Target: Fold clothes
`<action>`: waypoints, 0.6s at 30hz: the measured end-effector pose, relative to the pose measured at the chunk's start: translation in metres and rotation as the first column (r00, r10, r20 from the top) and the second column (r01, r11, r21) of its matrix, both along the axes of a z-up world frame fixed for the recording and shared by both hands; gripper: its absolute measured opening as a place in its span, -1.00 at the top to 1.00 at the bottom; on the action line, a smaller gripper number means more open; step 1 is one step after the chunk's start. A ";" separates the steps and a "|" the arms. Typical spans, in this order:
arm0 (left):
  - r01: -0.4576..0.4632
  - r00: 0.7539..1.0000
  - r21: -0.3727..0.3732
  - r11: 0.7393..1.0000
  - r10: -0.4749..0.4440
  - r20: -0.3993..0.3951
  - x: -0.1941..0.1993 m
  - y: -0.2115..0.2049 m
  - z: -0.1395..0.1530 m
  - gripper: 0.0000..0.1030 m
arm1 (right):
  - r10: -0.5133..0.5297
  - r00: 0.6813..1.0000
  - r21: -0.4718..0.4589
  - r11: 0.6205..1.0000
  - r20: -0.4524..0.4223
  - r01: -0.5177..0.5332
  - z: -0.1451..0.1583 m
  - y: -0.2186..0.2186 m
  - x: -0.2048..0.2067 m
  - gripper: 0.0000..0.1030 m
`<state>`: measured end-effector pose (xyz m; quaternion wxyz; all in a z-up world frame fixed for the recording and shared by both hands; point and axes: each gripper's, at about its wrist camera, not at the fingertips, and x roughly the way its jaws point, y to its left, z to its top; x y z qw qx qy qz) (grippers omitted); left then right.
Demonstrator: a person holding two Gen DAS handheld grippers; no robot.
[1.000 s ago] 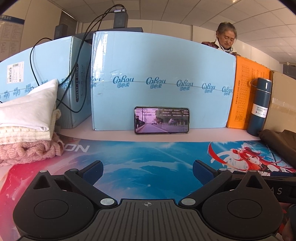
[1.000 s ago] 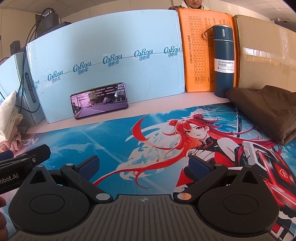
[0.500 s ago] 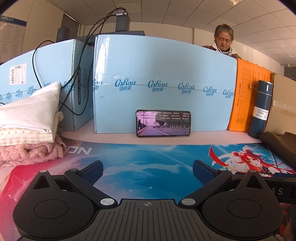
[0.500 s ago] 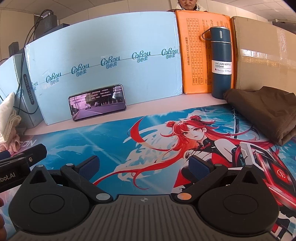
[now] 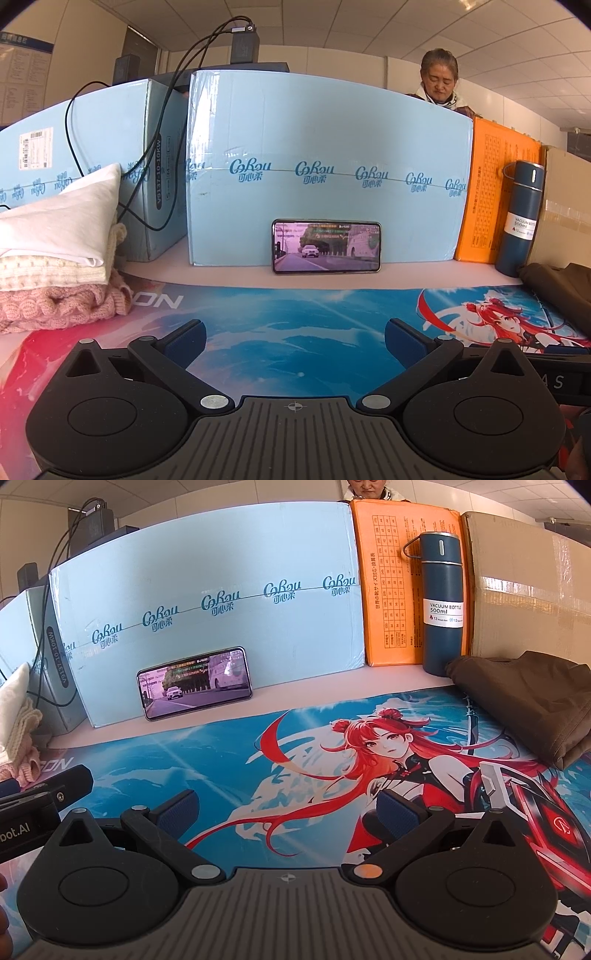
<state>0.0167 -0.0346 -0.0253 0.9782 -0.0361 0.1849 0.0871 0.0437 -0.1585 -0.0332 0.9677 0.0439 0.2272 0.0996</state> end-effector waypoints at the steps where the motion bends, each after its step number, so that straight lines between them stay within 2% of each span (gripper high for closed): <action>1: 0.001 1.000 -0.001 1.000 -0.001 0.000 0.000 0.000 0.000 -1.00 | 0.000 1.000 -0.003 1.000 0.000 0.000 0.000 0.000 0.000 -1.00; 18: 0.005 1.000 0.000 1.000 -0.005 -0.001 0.000 0.001 -0.001 -1.00 | -0.001 1.000 -0.002 1.000 -0.001 0.001 0.001 -0.001 -0.001 -1.00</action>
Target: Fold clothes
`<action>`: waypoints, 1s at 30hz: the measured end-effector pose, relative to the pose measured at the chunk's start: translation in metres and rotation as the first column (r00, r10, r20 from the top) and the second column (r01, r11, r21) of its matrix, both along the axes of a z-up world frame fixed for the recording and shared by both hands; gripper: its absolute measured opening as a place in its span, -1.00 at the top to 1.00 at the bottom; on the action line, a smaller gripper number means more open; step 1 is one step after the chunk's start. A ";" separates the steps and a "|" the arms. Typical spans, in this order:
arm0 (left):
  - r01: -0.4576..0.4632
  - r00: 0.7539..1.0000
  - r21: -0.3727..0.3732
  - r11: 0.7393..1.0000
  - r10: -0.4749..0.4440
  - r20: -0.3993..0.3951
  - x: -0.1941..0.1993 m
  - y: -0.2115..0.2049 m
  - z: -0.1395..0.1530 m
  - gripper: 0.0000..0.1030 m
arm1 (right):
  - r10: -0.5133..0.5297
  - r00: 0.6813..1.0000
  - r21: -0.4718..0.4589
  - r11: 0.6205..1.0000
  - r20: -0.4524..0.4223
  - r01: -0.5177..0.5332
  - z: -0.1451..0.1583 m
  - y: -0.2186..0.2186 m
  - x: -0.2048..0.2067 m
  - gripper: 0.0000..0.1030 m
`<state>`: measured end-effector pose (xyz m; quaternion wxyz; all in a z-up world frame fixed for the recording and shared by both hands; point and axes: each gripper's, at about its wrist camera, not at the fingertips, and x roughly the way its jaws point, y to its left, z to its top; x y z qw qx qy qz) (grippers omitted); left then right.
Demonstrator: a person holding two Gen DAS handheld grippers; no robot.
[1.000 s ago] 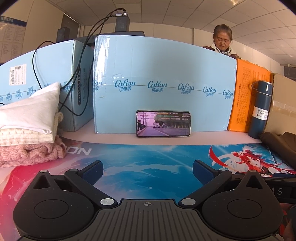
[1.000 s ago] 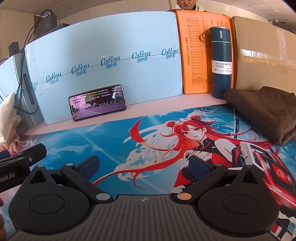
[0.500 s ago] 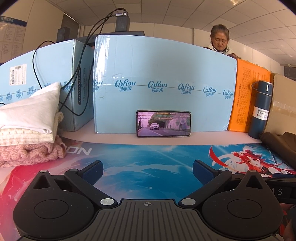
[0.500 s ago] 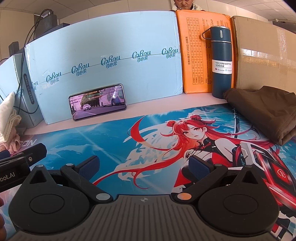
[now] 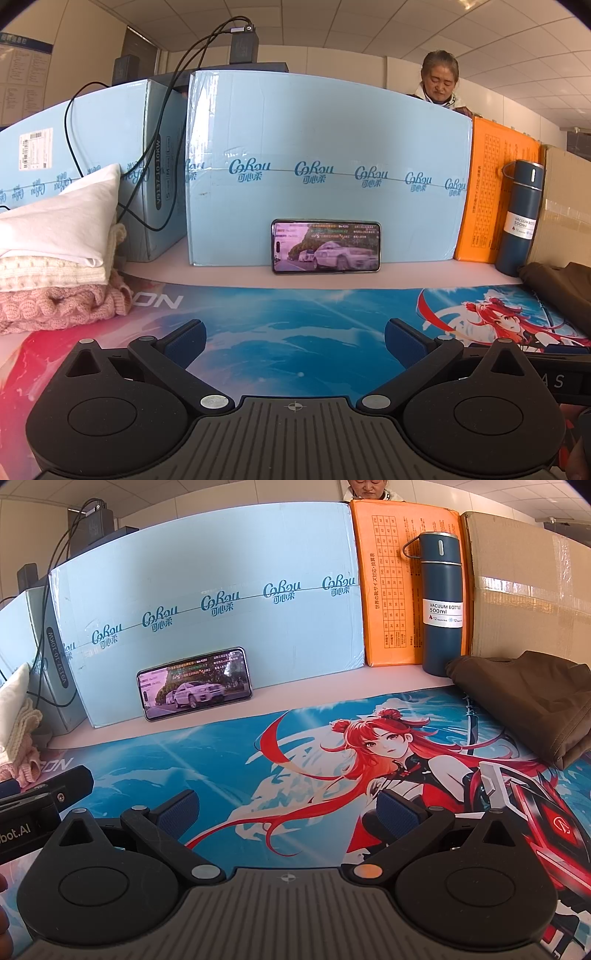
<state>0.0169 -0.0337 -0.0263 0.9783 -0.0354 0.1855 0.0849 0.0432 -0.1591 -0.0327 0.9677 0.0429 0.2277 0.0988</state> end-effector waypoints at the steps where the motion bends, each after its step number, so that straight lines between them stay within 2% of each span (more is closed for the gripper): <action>1: 0.000 1.000 0.000 1.000 0.000 0.000 0.000 0.000 0.000 -1.00 | 0.000 1.000 0.003 1.000 0.001 0.000 0.000 0.000 0.000 -1.00; 10: 0.003 1.000 0.002 1.000 -0.003 0.000 0.001 0.000 0.000 -1.00 | -0.001 1.000 0.025 1.000 0.003 0.001 -0.001 0.000 0.000 -1.00; 22: 0.006 1.000 0.004 1.000 -0.006 0.004 -0.001 -0.001 0.001 -1.00 | -0.002 1.000 -0.016 1.000 0.000 0.002 0.000 0.001 0.000 -1.00; 30: 0.006 1.000 0.005 1.000 -0.006 0.005 -0.001 0.000 0.001 -1.00 | -0.002 1.000 -0.006 1.000 0.001 0.002 0.000 0.000 0.000 -1.00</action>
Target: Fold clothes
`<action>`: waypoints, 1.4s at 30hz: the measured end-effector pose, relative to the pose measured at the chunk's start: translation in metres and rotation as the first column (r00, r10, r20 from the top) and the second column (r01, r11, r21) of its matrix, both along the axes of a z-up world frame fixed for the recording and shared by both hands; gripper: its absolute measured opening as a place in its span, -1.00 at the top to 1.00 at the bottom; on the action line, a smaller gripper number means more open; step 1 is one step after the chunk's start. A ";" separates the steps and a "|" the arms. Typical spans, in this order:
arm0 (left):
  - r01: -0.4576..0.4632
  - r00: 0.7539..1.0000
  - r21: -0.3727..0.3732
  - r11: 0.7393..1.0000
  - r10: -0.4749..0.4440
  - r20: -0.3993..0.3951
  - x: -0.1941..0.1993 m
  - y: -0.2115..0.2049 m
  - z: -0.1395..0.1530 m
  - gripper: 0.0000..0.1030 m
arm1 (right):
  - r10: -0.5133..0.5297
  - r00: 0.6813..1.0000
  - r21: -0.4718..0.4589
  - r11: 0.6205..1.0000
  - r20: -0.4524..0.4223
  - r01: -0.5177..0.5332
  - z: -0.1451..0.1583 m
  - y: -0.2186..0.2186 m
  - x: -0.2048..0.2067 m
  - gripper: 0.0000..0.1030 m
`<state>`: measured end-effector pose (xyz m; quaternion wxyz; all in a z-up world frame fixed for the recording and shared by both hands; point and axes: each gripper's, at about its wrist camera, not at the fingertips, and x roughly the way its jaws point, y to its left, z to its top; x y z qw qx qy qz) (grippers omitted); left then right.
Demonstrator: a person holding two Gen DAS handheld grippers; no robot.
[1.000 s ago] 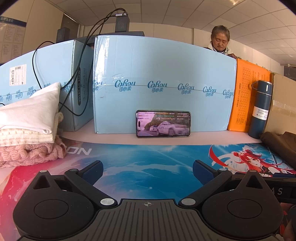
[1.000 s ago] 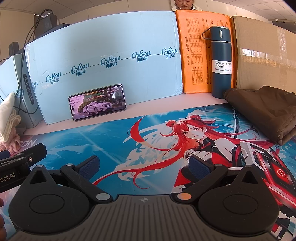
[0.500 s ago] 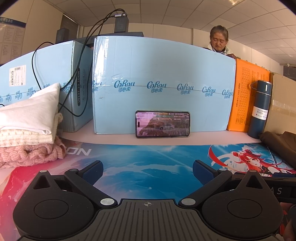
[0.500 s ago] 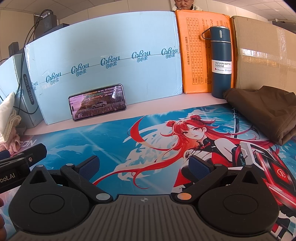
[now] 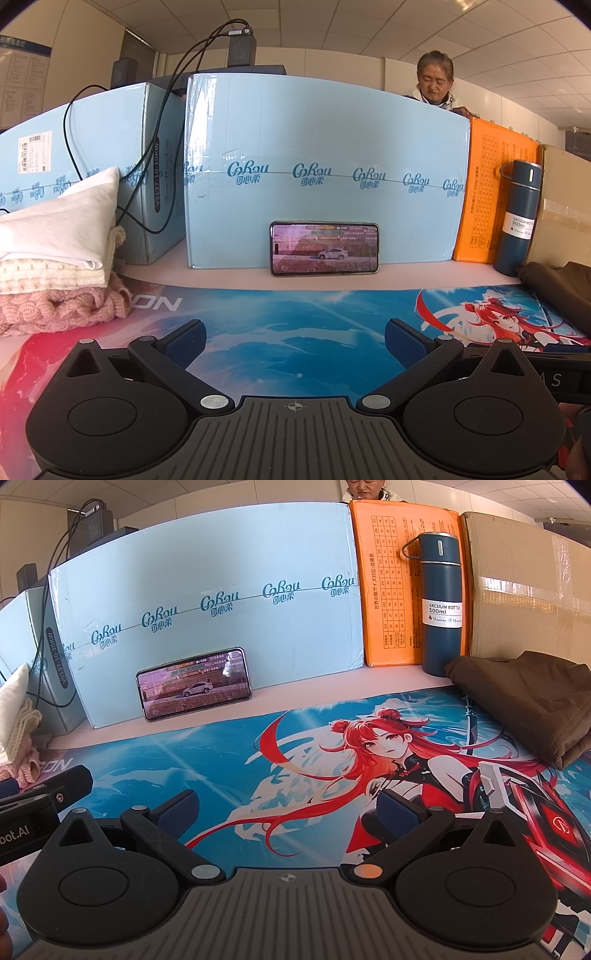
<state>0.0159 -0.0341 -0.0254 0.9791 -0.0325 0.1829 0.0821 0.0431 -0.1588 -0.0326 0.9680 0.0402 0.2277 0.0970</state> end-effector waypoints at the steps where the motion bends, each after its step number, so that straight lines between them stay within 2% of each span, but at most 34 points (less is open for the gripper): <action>1: 0.000 1.000 0.000 1.000 0.000 0.000 0.000 0.000 0.000 -1.00 | 0.000 1.000 0.000 1.000 0.000 0.000 0.000 0.000 0.000 -1.00; 20: 0.002 1.000 0.001 1.000 -0.002 0.004 -0.001 0.000 0.000 -1.00 | 0.018 1.000 0.040 0.999 0.016 -0.019 0.001 -0.003 -0.001 -1.00; 42: 0.007 1.000 0.005 1.000 -0.007 0.014 -0.003 0.000 0.002 -1.00 | 0.011 1.000 0.030 0.999 -0.005 -0.011 0.000 -0.005 -0.001 -1.00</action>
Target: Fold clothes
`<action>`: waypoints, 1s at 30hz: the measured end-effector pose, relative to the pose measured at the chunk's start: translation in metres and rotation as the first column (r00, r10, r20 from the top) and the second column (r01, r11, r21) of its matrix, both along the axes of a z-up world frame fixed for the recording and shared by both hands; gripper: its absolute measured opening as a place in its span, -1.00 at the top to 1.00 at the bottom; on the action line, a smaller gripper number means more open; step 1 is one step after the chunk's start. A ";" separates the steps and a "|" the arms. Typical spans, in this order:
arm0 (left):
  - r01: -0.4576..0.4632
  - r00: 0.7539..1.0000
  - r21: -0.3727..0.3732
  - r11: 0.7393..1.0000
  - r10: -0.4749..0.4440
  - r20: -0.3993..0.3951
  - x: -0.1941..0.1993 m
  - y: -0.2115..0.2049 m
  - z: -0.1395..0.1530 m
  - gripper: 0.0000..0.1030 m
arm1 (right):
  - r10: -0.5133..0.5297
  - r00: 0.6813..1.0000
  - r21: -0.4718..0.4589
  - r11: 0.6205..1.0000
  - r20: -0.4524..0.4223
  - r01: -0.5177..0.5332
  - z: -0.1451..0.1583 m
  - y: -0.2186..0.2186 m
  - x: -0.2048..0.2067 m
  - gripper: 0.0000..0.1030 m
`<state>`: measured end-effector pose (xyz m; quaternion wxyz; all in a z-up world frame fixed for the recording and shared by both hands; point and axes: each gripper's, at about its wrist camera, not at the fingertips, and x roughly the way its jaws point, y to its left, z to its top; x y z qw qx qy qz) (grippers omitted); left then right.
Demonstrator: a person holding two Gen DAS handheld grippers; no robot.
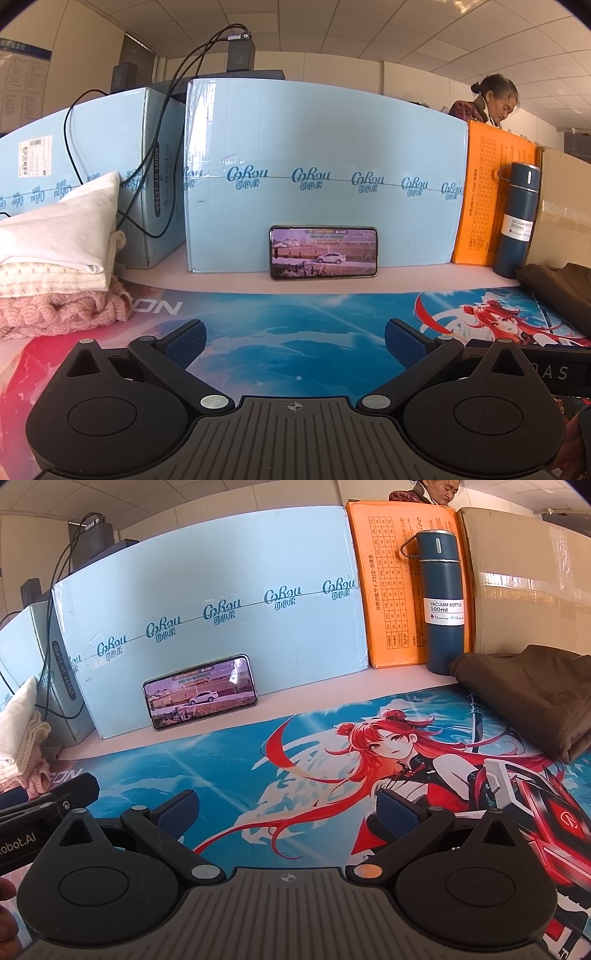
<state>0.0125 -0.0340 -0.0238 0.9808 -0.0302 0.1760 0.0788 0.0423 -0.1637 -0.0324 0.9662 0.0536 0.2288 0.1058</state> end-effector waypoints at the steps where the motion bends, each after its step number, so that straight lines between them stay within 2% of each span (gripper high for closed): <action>1: 0.000 1.000 0.000 1.000 0.000 0.001 0.000 0.001 0.000 -1.00 | -0.002 1.000 0.001 1.000 0.000 0.002 0.000 0.000 0.000 -1.00; 19: 0.002 1.000 -0.005 1.000 -0.002 0.009 -0.002 0.002 0.001 -1.00 | 0.034 0.999 0.016 0.999 -0.025 -0.034 -0.001 0.001 0.001 -1.00; 24: 0.000 1.000 -0.005 1.000 0.000 0.010 -0.002 0.003 0.001 -1.00 | 0.027 0.999 0.025 0.999 -0.022 -0.027 -0.001 0.000 0.000 -1.00; 27: 0.001 1.000 -0.006 1.000 -0.001 0.011 -0.003 0.003 0.001 -1.00 | -0.009 0.999 -0.005 1.000 -0.034 0.009 -0.001 0.002 0.001 -1.00; 30: 0.001 1.000 -0.007 1.000 -0.001 0.010 -0.002 0.003 0.001 -1.00 | -0.001 0.999 -0.006 1.000 -0.040 0.001 -0.002 0.002 0.002 -1.00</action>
